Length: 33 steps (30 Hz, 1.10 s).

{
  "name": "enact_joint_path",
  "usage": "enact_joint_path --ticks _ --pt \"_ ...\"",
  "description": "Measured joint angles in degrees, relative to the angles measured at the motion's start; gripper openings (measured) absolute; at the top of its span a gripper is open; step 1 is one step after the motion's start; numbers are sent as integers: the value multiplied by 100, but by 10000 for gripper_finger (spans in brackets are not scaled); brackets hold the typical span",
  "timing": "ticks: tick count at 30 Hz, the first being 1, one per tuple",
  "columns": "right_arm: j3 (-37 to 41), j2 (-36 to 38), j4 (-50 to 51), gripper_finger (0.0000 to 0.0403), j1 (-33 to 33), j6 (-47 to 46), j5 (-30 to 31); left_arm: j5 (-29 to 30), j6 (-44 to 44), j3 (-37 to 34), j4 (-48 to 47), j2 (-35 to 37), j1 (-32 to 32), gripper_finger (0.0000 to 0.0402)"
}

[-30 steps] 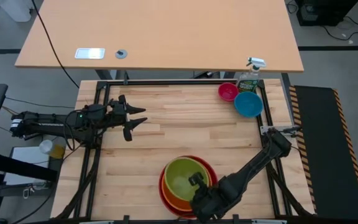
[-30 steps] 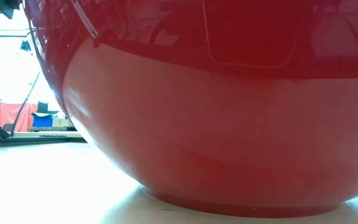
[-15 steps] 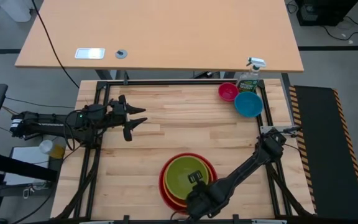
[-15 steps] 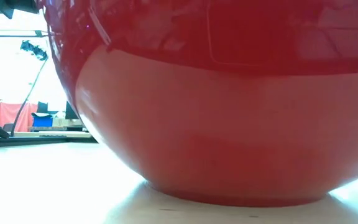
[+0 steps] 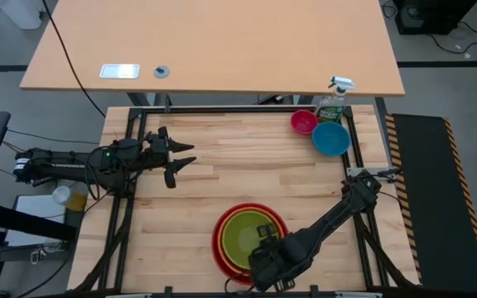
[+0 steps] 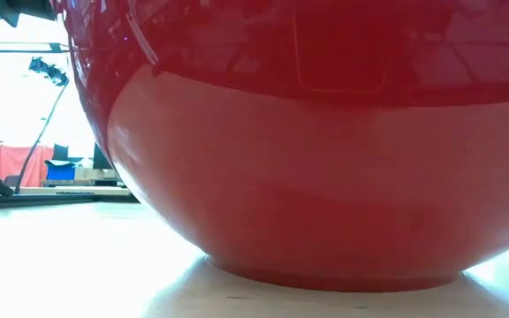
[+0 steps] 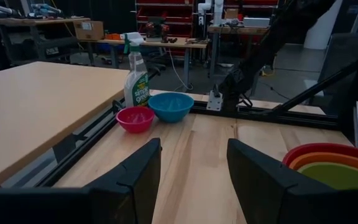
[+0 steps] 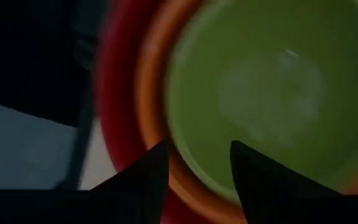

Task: Nest bowls inside each other
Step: Stack the green bowl on top of the orange bowl, then stack the blue bowl on top of the green bowl

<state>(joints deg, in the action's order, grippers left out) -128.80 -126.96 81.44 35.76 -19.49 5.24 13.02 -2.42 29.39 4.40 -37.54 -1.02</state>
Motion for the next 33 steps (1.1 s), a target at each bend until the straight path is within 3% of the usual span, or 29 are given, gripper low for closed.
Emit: enact_joint_path --ticks 3,9,17,23,29,33 --pt "-279 31 933 167 2 -390 535 0 -2 0 0 -1 0 188" --pt "548 722 860 143 -147 -668 829 0 -122 2 -44 -1 2 188" --pt "3240 2376 -28 130 -293 -1277 1247 -29 -209 2 -66 -1 13 188" --pt "5436 3897 -632 130 -633 -2203 1919 -42 -249 2 -61 0 29 188" --pt "7131 4842 -776 130 -1554 -2680 2253 -42 -251 2 -59 -2 31 188" --pt "7733 5099 -804 137 -2412 -2268 2352 -42 -248 2 -57 0 28 188"
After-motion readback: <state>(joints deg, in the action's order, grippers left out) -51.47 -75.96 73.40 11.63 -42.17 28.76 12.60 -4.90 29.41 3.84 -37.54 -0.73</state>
